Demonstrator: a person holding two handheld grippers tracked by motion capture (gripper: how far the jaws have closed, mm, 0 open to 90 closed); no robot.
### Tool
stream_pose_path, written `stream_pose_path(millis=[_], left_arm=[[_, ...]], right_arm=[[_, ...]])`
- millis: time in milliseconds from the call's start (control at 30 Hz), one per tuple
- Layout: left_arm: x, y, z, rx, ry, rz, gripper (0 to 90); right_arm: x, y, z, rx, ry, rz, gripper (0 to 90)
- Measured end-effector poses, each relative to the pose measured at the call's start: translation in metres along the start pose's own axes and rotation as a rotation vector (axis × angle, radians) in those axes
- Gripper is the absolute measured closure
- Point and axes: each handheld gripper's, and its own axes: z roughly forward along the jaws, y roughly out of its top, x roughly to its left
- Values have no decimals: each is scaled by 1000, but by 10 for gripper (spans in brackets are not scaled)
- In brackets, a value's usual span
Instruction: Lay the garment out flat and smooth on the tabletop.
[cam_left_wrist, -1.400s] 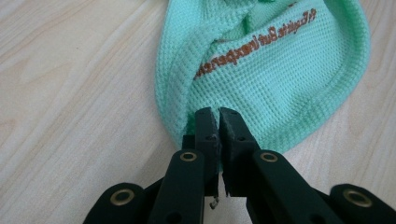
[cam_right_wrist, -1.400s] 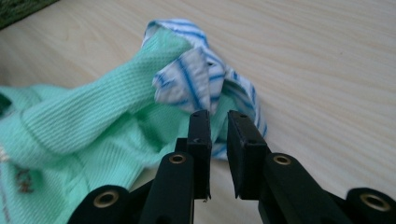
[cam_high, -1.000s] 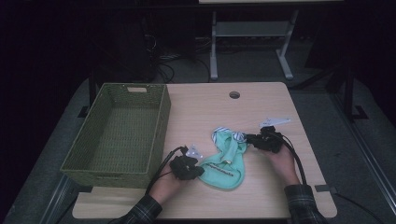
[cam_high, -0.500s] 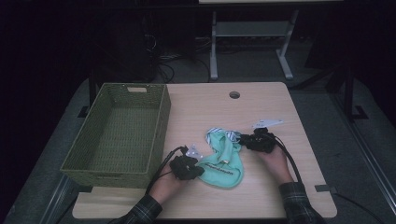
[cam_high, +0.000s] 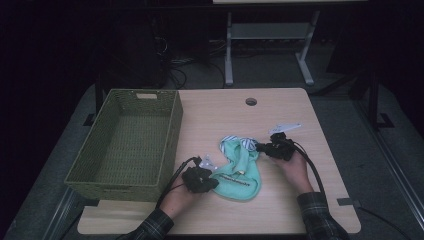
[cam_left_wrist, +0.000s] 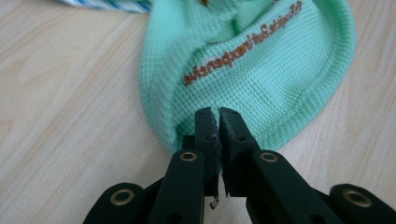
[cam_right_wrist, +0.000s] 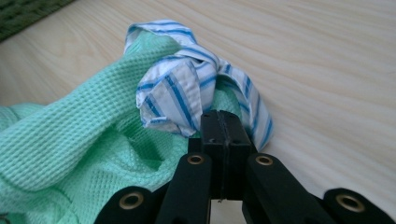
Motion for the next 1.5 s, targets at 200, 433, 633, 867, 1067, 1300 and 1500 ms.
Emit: stream_pose_path(millis=[200,433,633,867,1067,1300,1500], left_arm=[[-1,0,0,1,7,0,859],[-2,0,0,-5,6,-13,861],[-1,0,0,1,8,-9,863],[-5,5,-4,-51,-31,-41,831],[-4,21,-16,-133,-4,-33,808],[10,38,-9,-144,45,-23,771],[28,57,6,-152,89,-26,756]], right_arm=[[-6,9,-12,-15,-52,-4,900],[-23,6,-14,-26,-98,50,900],[-31,11,-12,3,-125,53,900],[-27,9,-17,-23,-71,77,822],[-17,8,-28,-30,-40,54,754],[-9,-8,-35,-17,-43,27,755],[0,-17,-40,-2,-34,18,746]])
